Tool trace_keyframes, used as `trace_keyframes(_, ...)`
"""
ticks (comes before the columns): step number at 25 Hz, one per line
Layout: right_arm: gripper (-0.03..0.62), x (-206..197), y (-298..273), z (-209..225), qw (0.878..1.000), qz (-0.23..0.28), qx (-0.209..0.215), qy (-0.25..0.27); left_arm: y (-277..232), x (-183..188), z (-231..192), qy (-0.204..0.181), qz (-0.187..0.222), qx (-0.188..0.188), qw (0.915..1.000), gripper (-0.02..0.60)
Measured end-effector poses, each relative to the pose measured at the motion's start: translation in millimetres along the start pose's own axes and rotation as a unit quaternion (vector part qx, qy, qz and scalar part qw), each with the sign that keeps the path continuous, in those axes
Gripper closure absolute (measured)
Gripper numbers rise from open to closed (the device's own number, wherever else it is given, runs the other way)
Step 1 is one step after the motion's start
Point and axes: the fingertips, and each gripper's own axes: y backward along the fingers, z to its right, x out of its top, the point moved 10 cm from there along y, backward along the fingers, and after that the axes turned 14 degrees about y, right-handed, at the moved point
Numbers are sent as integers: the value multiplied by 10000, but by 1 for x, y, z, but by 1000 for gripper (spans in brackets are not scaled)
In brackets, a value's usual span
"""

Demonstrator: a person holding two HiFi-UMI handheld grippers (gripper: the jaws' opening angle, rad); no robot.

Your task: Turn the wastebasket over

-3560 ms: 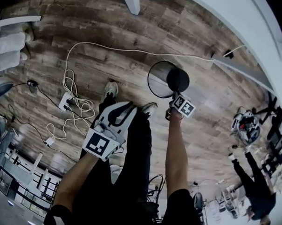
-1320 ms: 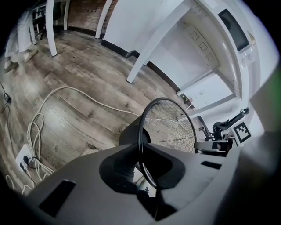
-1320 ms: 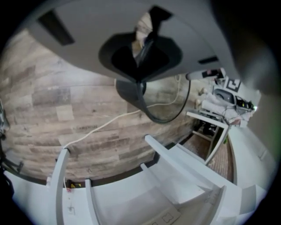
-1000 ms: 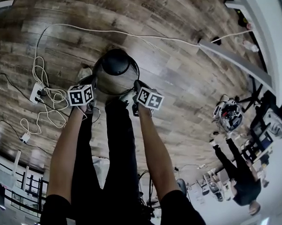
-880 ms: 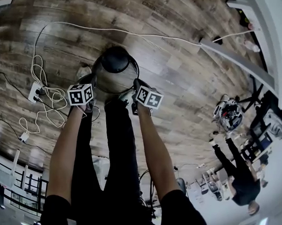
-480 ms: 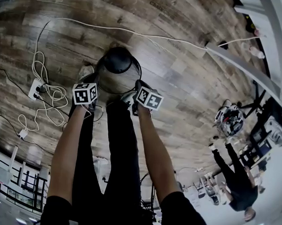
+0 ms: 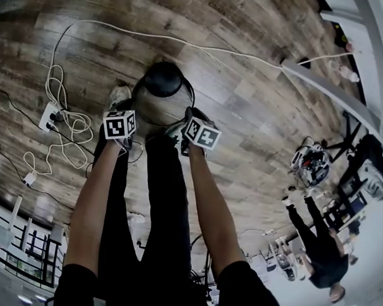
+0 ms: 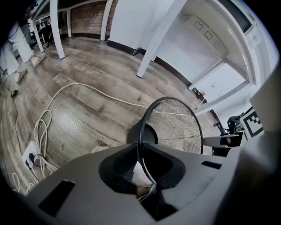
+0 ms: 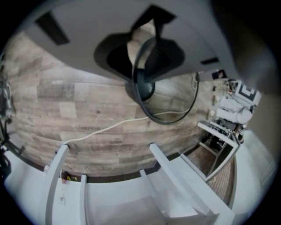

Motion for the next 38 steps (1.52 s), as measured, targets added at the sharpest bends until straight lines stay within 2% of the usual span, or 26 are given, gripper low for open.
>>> trace_keyframes(7,508,9,44,-8,9996,118,-241,93,54,4,0,621,336,162,9974,527)
trace_keyframes(9,534,11,65,-15,9994,163,-289,86,81,8,8,497,425,97,9978,545)
trace_keyframes(13,549,24,110,-36,9993,289,-250,38,139,27,33,16,604,-165,9980,548)
trace_keyframes(20,556,44,202,-82,9986,476,-215,-4,252,50,83,-178,844,-648,9942,548)
trace_keyframes(25,559,66,275,-109,9969,772,-168,-13,334,62,124,-131,1146,-1138,9868,549)
trace_keyframes(29,559,92,335,-133,9927,1178,-145,236,398,82,155,-359,1544,-1412,9772,549)
trace_keyframes(32,561,117,375,-151,9867,1550,-56,486,443,105,179,-777,1903,-1578,9658,548)
trace_keyframes(35,562,129,423,-169,9791,1901,-56,725,492,113,200,-1127,2312,-1758,9502,549)
trace_keyframes(38,562,143,471,-189,9643,2416,-20,1082,539,118,220,-1493,2772,-1967,9285,548)
